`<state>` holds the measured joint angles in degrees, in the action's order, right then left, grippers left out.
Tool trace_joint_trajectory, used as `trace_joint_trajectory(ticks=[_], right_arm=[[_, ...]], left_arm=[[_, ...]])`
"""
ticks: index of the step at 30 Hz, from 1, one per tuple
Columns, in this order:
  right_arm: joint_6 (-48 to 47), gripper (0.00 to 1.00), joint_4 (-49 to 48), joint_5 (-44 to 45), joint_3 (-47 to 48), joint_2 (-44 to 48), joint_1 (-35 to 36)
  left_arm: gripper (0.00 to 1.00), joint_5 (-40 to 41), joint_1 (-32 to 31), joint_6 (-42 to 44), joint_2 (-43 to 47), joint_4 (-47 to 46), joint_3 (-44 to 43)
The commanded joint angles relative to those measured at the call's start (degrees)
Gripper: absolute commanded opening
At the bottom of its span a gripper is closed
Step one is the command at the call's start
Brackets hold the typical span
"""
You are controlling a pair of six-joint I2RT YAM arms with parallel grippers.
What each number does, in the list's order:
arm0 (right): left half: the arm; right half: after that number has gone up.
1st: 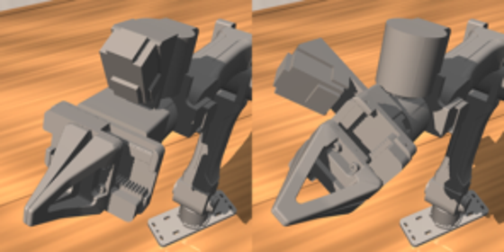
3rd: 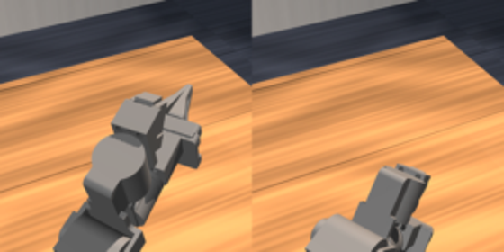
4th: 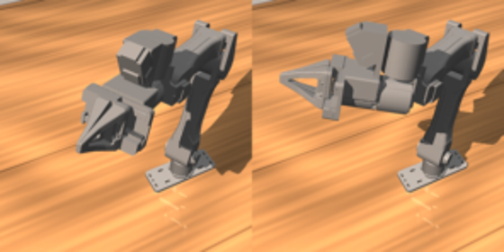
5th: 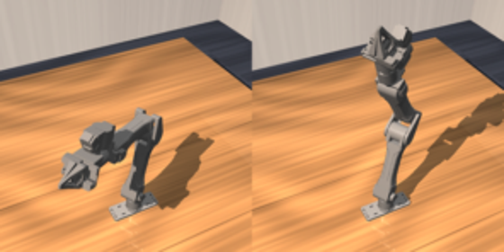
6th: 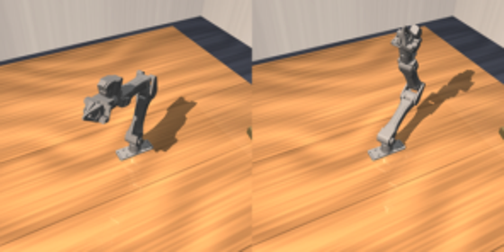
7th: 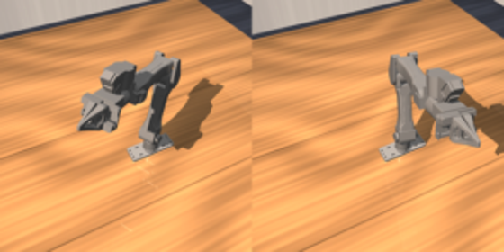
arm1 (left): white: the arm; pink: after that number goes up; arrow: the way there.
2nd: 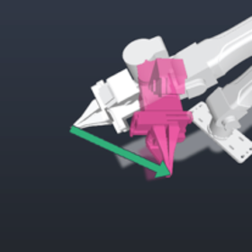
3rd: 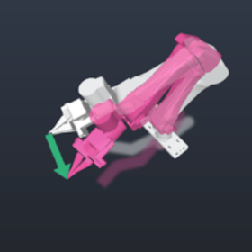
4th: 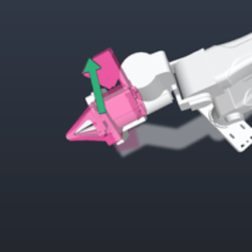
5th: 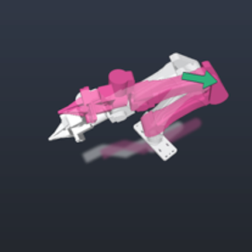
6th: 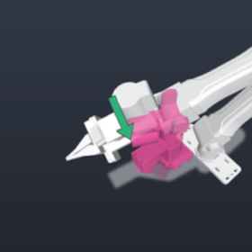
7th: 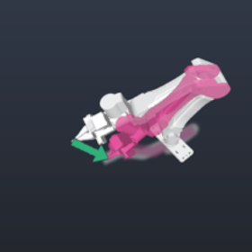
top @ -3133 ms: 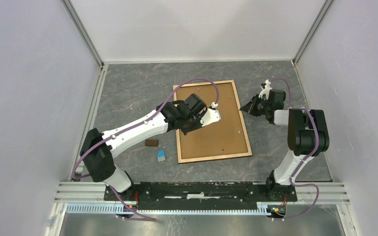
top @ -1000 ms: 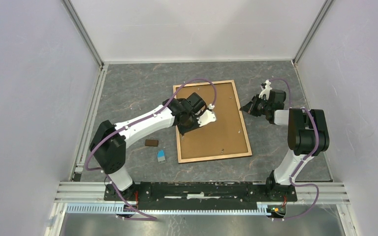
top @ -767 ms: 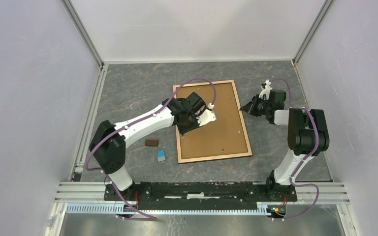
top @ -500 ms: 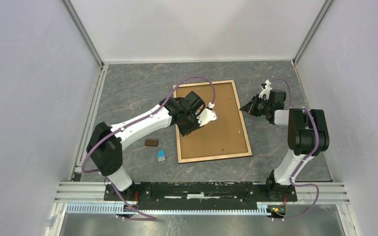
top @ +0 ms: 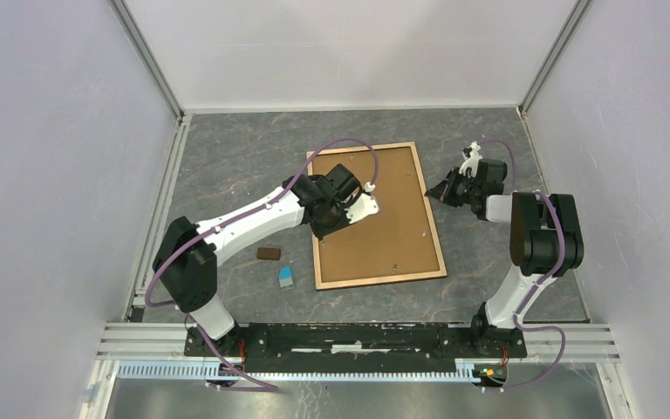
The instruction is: Take the photo out of the frame
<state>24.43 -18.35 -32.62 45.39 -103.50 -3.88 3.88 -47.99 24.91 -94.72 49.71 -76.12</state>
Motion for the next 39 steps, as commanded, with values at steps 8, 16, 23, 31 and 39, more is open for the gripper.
trace_joint_trajectory(ticks=[8,16,23,31,39], right_arm=[[-2.1,0.00,10.8,3.9,-2.9,-4.2,0.5],[-2.0,0.00,10.8,3.9,-2.9,-4.3,0.4],[-2.0,0.00,10.8,4.0,-2.9,-4.2,0.4],[-2.0,0.00,10.9,4.1,-2.9,-4.2,0.1],[-2.0,0.00,10.9,4.1,-3.0,-4.2,0.0]], left_arm=[[0.02,-2.5,-0.5,-0.1,0.6,0.7,1.3],[0.02,-3.6,-2.1,-1.1,0.5,0.6,0.6],[0.02,-0.2,-3.2,-0.4,-0.2,-1.2,-0.2],[0.02,2.6,-4.1,0.9,0.4,-1.0,-1.5],[0.02,2.4,-4.5,0.5,0.5,-0.1,-2.7]])
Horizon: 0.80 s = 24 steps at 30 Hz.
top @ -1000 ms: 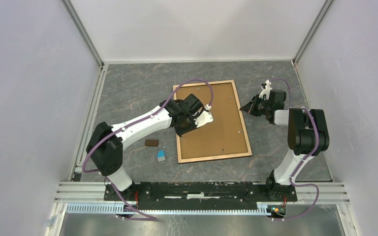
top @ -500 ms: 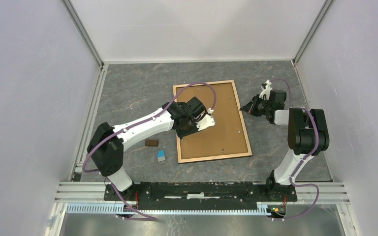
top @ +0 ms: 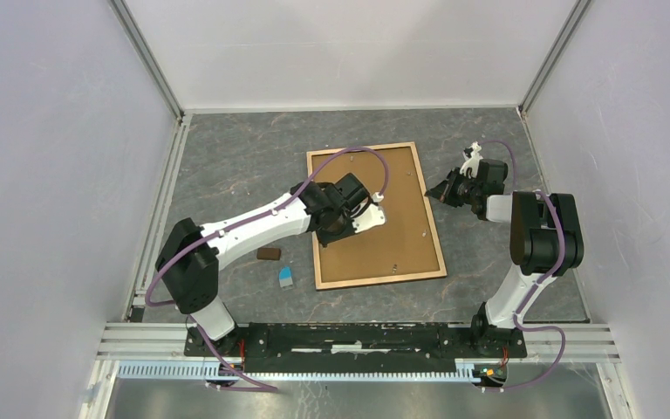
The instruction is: Take the photo out of the frame
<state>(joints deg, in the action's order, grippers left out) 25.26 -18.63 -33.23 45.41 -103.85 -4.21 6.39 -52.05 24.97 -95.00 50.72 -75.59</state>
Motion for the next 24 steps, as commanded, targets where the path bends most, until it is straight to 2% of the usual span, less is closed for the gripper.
trace_joint_trajectory(ticks=[1,24], right_arm=[[-2.8,0.00,11.2,4.7,-3.0,-3.8,0.3],[-2.9,0.00,11.3,4.6,-3.0,-3.9,0.0]], left_arm=[[0.02,0.1,-0.4,0.4,0.8,-1.2,-3.4],[0.02,2.0,-0.3,-0.1,-1.8,-1.1,-0.4]])
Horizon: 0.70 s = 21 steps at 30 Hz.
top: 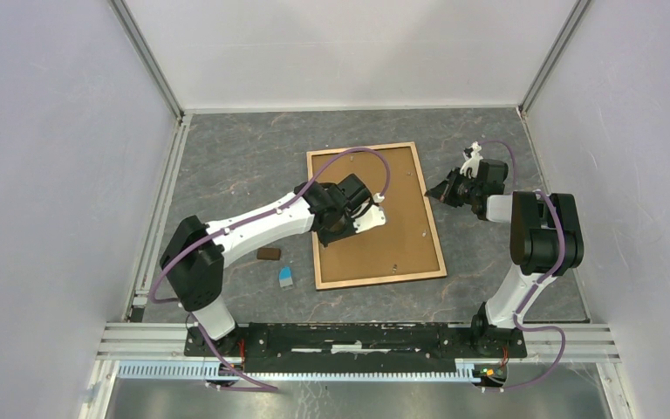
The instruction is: Take the photo out of the frame
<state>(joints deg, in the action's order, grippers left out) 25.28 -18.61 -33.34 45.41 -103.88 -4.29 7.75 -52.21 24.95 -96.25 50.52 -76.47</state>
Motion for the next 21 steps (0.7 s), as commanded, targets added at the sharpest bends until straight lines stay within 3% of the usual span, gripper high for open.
trace_joint_trajectory(ticks=[1,21], right_arm=[[-2.9,0.00,11.2,4.7,-3.0,-3.9,0.1],[-3.0,0.00,11.2,4.9,-3.1,-4.1,0.1]], left_arm=[[0.02,0.5,-0.2,-0.1,-0.6,-0.9,0.5],[0.02,-9.7,-0.2,-3.0,0.2,-1.4,-0.5]])
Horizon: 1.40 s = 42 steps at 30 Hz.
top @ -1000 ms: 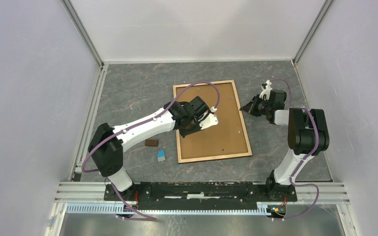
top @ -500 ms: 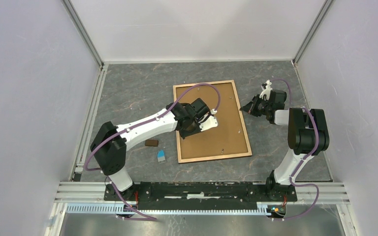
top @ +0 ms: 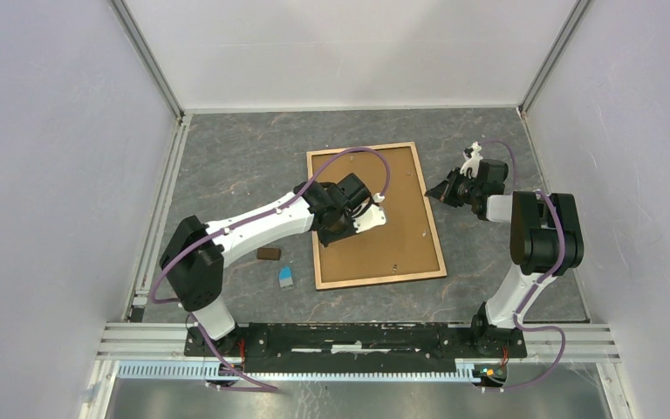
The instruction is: Take the photo out of the frame
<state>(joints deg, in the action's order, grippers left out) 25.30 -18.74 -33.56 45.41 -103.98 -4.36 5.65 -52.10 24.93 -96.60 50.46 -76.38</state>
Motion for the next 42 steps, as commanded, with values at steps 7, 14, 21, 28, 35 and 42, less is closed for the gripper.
trace_joint_trajectory(ticks=[7,14,21,28,35,42], right_arm=[[-2.9,0.00,11.2,5.0,-3.2,-3.9,0.1],[-2.8,0.00,11.1,5.0,-3.2,-4.0,0.1],[-2.9,0.00,11.1,5.0,-3.3,-3.9,0.1],[-2.9,0.00,10.8,4.6,-3.2,-3.8,0.1],[-6.6,0.15,13.6,2.5,-0.6,-0.3,0.1],[-16.4,0.61,14.0,-7.7,0.3,8.9,-0.2]], left_arm=[[0.02,-9.0,-0.3,-3.1,1.1,-1.9,-0.4],[0.02,-10.2,-0.3,-3.0,1.5,-1.9,0.0],[0.02,-12.1,-0.3,-3.0,2.2,-2.2,0.0],[0.02,-12.1,-0.1,-3.0,2.6,-2.1,-0.3],[0.02,-20.1,5.8,-6.3,4.3,-0.1,-4.1],[0.02,-29.2,14.4,-8.9,7.1,1.6,-5.8]])
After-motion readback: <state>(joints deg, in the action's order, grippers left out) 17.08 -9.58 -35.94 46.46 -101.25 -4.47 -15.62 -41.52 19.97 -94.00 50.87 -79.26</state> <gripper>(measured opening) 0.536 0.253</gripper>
